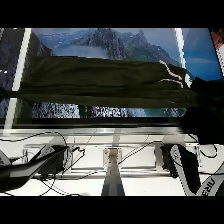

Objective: Fold the clothes and pants, and hang the long-sleeved shirts on hangers.

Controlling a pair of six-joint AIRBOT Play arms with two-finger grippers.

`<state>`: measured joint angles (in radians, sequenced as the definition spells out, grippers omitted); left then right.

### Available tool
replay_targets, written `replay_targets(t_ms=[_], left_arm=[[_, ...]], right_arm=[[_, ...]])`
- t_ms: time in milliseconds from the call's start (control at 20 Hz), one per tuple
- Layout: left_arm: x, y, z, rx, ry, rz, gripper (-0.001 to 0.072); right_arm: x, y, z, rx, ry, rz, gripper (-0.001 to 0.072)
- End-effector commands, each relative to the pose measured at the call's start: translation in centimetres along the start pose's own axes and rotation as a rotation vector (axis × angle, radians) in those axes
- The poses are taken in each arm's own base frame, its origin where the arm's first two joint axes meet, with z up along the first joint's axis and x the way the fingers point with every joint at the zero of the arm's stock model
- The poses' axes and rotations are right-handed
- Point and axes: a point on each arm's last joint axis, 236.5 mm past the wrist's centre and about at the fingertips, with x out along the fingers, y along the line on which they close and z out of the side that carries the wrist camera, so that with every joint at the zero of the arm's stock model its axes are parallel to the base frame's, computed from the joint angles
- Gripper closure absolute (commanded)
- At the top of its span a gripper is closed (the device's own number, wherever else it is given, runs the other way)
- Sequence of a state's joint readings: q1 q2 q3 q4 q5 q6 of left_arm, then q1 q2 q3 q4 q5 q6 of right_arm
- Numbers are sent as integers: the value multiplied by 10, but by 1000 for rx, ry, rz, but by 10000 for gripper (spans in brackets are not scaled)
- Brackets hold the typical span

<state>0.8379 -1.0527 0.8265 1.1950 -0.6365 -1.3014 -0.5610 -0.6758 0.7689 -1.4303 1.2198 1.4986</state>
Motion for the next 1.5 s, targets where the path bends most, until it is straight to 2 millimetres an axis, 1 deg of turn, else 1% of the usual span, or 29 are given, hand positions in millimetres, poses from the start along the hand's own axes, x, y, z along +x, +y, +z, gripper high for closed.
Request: replay_targets(t_ms=[0, 50, 100, 200, 250, 300, 350, 450, 500, 550, 650, 700, 850, 900, 950, 1000, 1050, 1100, 1150, 1200, 1250, 1300, 1400, 1450], left_arm=[[-26, -7, 22, 35, -63, -3, 694], [-24, -7, 21, 33, -60, -2, 695], [-20, -6, 21, 30, -59, 0, 695], [-9, -8, 22, 24, -41, -6, 696], [-1, -15, 24, 15, -28, -23, 696], [8, -27, 28, 21, -16, -43, 697], [18, -42, 31, 47, -3, -68, 697], [41, -84, 39, 114, 19, -131, 698], [55, -106, 44, 125, 28, -159, 698], [69, -123, 50, 118, 29, -179, 698], [100, -155, 60, 85, 45, -215, 698], [111, -169, 64, 93, 45, -231, 698], [136, -218, 86, 137, -35, -284, 697], [143, -232, 91, 146, -68, -298, 697], [150, -245, 92, 153, -96, -311, 697], [158, -254, 89, 159, -109, -318, 695], [165, -261, 83, 165, -116, -323, 692], [169, -266, 80, 169, -122, -326, 670], [170, -270, 80, 172, -133, -330, 519], [167, -271, 82, 185, -142, -332, 187], [163, -272, 86, 180, -150, -334, -5], [156, -269, 92, 179, -154, -333, -6], [138, -257, 106, 171, -154, -328, -3], [130, -246, 110, 173, -133, -316, -3]], right_arm=[[-34, -17, -29, -59, 112, -89, 683], [-36, -21, -35, -64, 134, -102, 682], [-35, -21, -33, -64, 129, -105, 683], [-31, -17, -16, -60, 64, -89, 683], [-28, -15, 0, -46, 6, -77, 684], [-24, -11, 15, -13, -49, -62, 684], [-20, -8, 30, 15, -99, -45, 684], [-5, -3, 55, 77, -158, -5, 685], [8, 0, 64, 113, -163, 18, 685], [23, 3, 72, 151, -158, 42, 685], [57, 11, 86, 223, -144, 101, 685], [73, 14, 95, 261, -138, 127, 685], [115, 19, 128, 374, -143, 190, 685], [128, 21, 135, 406, -136, 207, 684], [141, 24, 141, 422, -127, 216, 684], [154, 30, 147, 420, -122, 222, 683], [165, 37, 154, 413, -131, 227, 683], [172, 45, 160, 398, -147, 231, 672], [174, 53, 171, 368, -187, 232, 539], [172, 59, 183, 319, -247, 228, 343], [167, 64, 194, 259, -306, 222, 116], [162, 70, 200, 218, -340, 222, 12], [154, 75, 205, 195, -356, 229, 17], [149, 76, 205, 189, -360, 232, 19]])
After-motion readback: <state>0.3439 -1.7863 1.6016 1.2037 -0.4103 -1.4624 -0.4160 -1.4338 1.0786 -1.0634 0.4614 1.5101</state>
